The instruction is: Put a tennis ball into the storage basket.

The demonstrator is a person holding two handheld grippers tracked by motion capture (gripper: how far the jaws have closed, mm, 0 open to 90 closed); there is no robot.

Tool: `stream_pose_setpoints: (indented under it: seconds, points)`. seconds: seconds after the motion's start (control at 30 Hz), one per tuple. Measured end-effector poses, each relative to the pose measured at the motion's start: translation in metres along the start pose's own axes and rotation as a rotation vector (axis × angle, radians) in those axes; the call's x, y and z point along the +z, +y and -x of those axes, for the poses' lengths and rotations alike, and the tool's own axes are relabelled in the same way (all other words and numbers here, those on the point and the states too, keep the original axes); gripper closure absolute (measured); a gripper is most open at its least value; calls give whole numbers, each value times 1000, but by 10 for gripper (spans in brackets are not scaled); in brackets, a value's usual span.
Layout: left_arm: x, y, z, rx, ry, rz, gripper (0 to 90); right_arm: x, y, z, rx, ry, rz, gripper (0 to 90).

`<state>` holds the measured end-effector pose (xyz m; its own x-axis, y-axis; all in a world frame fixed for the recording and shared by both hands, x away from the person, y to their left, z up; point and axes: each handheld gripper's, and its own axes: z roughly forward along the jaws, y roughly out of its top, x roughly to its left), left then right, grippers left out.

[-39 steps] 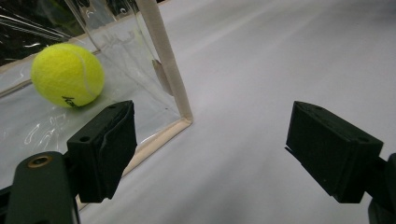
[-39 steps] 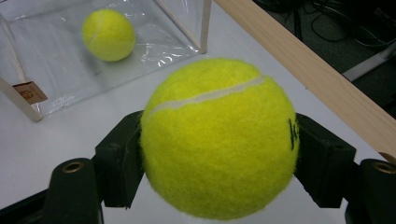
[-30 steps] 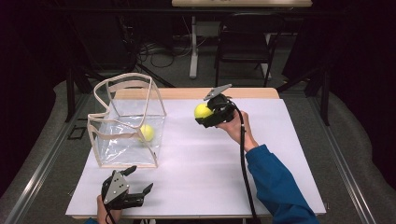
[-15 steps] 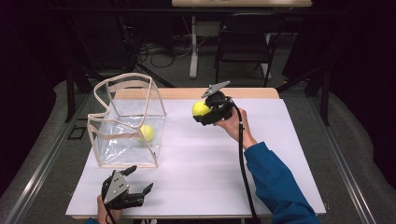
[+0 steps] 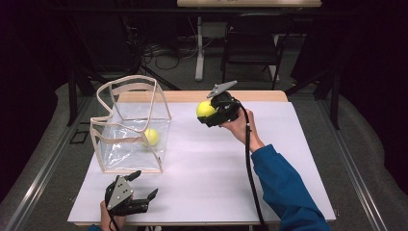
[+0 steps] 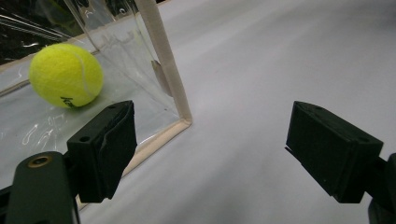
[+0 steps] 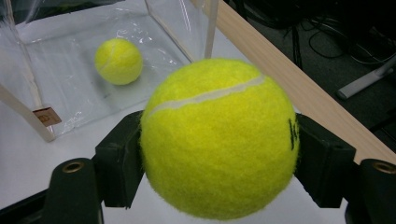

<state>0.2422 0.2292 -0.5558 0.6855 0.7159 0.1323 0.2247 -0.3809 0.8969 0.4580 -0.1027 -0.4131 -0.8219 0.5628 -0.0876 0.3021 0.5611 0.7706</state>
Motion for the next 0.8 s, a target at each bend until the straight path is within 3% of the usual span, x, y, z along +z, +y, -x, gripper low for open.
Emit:
stream_pose_setpoints:
  seconds: [0.8]
  points:
    - [0,0,0,3,-2,-1,161,-4,13,-6,-27,0,29,262]
